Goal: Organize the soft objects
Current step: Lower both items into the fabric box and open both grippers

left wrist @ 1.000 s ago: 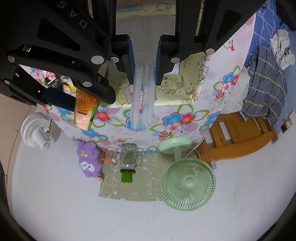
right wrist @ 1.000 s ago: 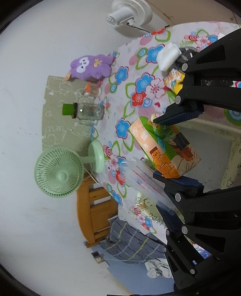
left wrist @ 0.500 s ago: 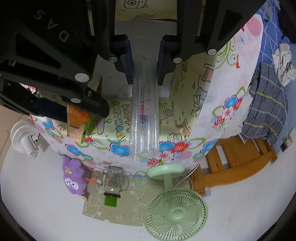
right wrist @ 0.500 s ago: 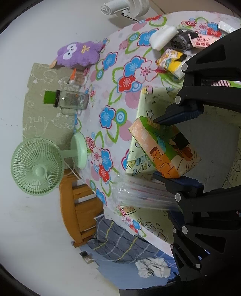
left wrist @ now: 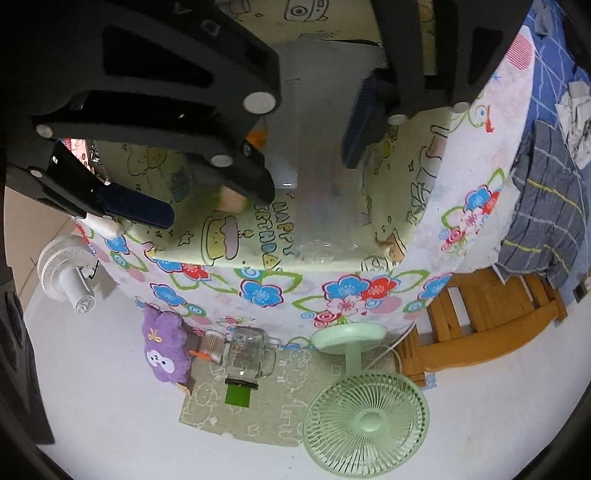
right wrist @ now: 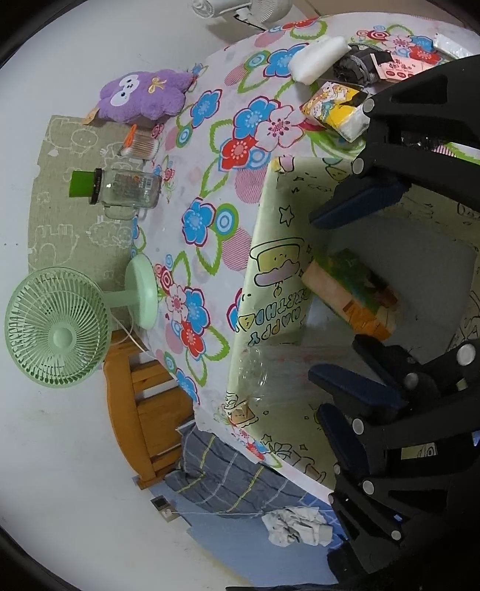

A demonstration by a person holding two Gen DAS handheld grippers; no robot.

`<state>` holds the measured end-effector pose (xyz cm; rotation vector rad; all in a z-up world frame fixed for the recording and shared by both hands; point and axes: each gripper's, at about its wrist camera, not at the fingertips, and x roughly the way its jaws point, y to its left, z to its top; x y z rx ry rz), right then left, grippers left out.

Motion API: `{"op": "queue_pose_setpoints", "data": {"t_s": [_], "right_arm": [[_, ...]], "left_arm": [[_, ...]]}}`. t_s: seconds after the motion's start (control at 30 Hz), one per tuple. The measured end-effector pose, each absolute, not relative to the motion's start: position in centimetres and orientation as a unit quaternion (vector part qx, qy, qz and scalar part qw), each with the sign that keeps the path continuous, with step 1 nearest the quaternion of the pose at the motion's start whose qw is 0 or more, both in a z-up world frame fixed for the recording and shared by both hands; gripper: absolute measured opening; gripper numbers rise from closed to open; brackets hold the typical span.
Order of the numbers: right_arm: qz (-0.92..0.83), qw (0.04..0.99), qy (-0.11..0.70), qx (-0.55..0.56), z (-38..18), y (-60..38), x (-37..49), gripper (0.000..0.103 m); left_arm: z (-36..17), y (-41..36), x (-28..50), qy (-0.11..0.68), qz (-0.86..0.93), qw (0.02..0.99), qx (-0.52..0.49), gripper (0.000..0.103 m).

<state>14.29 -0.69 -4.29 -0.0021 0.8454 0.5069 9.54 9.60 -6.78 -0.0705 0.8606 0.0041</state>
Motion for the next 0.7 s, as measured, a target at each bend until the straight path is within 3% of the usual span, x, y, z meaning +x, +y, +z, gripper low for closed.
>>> {"op": "queue_pose_setpoints", "data": {"t_s": [0.03, 0.7], "right_arm": [[0.244, 0.882, 0.404, -0.003, -4.2, -0.8, 14.2, 0.079], [0.226, 0.910, 0.346, 0.016, 0.1, -5.2, 11.2, 0.084]], "left_arm": [[-6.5, 9.5, 9.4, 0.412, 0.006, 0.911, -0.031, 0.080], [-2.4, 6.4, 7.3, 0.361, 0.008, 0.933, -0.014, 0.091]]}}
